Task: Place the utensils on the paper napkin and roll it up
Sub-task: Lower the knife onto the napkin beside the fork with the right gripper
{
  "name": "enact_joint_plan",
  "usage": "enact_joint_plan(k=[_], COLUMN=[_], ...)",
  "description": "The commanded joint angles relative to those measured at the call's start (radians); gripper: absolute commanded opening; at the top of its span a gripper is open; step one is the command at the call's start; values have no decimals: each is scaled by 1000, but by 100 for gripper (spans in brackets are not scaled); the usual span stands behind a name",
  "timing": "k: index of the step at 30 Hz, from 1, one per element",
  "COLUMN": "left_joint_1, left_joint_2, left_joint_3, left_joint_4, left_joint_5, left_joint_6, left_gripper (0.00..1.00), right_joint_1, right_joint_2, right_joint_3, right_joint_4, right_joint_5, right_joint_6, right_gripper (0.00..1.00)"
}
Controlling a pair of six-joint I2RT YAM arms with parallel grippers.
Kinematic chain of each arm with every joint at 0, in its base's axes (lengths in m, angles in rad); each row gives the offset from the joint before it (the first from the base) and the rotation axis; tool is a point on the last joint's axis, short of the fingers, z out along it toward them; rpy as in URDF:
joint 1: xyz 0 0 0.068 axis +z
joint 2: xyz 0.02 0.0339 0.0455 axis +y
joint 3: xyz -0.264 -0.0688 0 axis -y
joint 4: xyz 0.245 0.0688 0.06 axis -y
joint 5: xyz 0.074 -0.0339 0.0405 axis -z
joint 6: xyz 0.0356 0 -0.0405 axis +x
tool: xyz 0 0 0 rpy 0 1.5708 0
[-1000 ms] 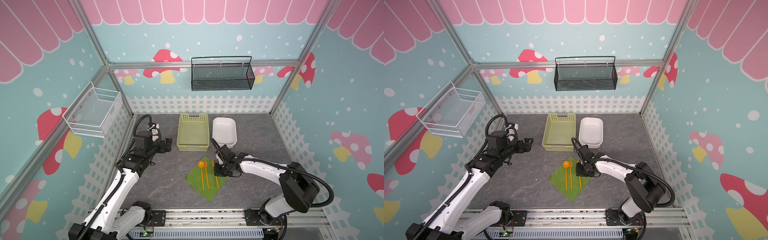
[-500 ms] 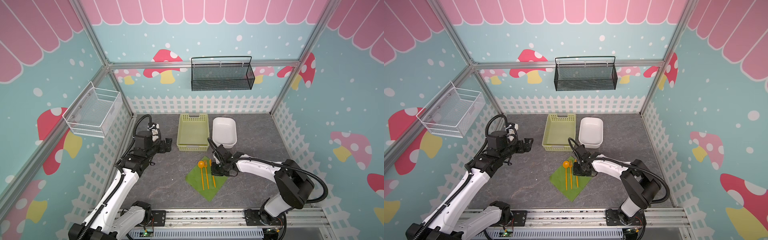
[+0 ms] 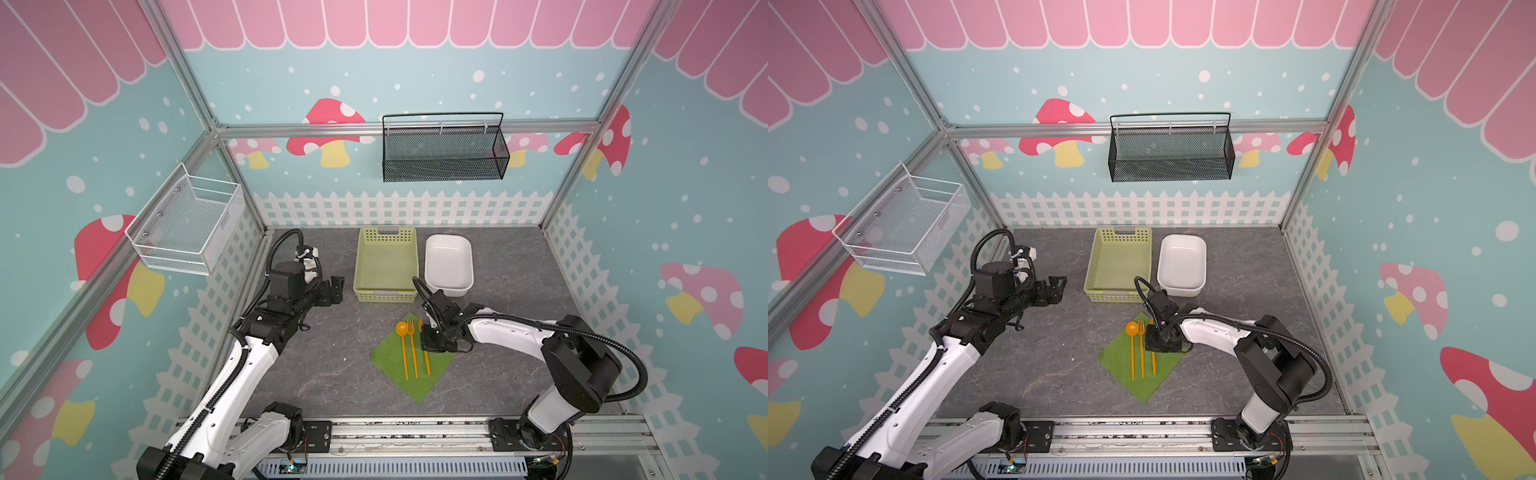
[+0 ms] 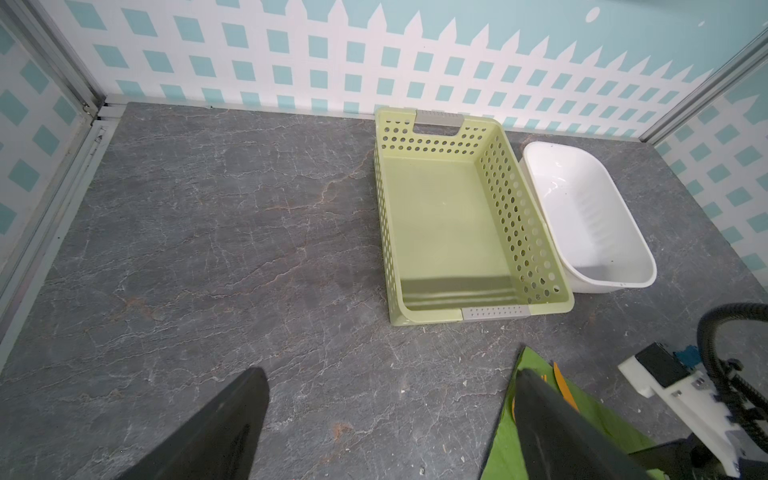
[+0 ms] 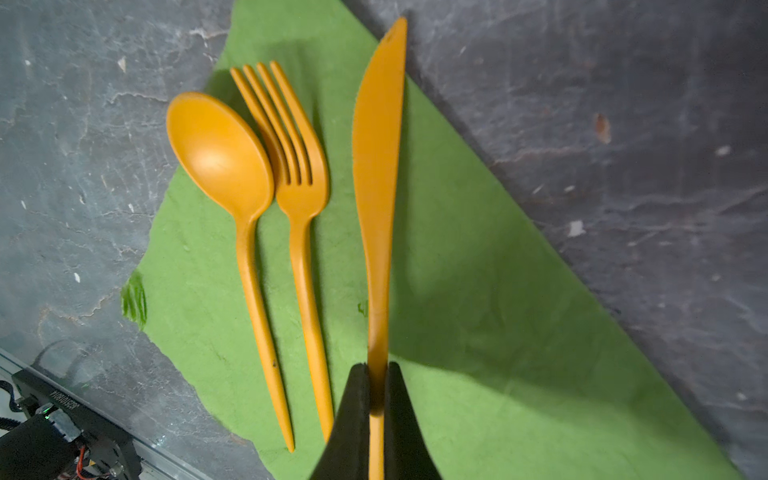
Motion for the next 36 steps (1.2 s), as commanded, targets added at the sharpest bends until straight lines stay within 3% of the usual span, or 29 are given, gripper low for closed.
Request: enact_joint_plan(k=[1, 36], left_joint_1=[5, 4], left_joint_2=[-6, -14], left_joint_3=[-4, -6], left_joint_4=[-10, -11], left_joint_5=[7, -3], left_joint_6=[0, 1], left_gripper=[94, 94], right_joint_1=[12, 33], right_joint_2=[27, 72], right_joint_3=[22, 45], right_joint_4=[-10, -4], right_joint_5=[7, 5], right_joint_6=[11, 33], right_gripper=[7, 12])
